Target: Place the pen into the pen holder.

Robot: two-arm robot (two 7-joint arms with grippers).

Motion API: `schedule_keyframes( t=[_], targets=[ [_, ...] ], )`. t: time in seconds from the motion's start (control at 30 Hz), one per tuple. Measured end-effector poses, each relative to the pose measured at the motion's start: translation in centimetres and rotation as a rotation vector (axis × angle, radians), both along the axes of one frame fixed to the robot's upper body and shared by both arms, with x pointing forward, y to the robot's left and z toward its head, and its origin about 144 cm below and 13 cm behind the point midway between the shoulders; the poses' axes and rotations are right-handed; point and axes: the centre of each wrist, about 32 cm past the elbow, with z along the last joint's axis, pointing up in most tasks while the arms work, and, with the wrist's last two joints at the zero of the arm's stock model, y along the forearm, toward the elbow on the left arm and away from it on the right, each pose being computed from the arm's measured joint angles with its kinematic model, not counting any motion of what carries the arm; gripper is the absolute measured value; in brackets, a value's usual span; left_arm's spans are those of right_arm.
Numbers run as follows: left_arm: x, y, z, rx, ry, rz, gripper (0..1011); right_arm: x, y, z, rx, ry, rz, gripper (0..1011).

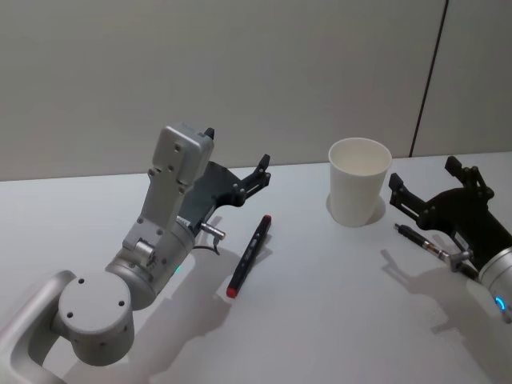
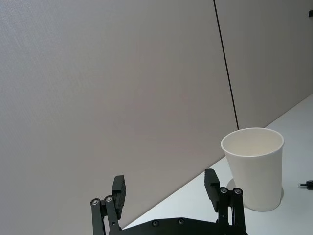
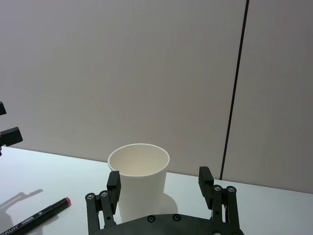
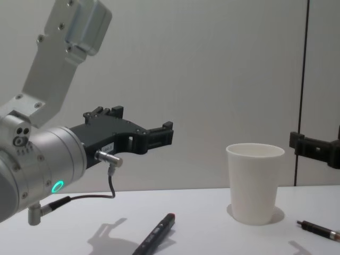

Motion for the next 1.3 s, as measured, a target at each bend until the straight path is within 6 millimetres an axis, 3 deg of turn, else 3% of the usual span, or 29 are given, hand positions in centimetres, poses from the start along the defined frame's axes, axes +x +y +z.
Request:
schedule_keyframes(
  t=[1.3],
  targets=[
    [0.0, 0.0, 0.0, 0.0, 0.0, 0.0, 1003, 0.0, 0.0, 0.0, 0.0, 0.0, 0.0, 1002]
  ],
)
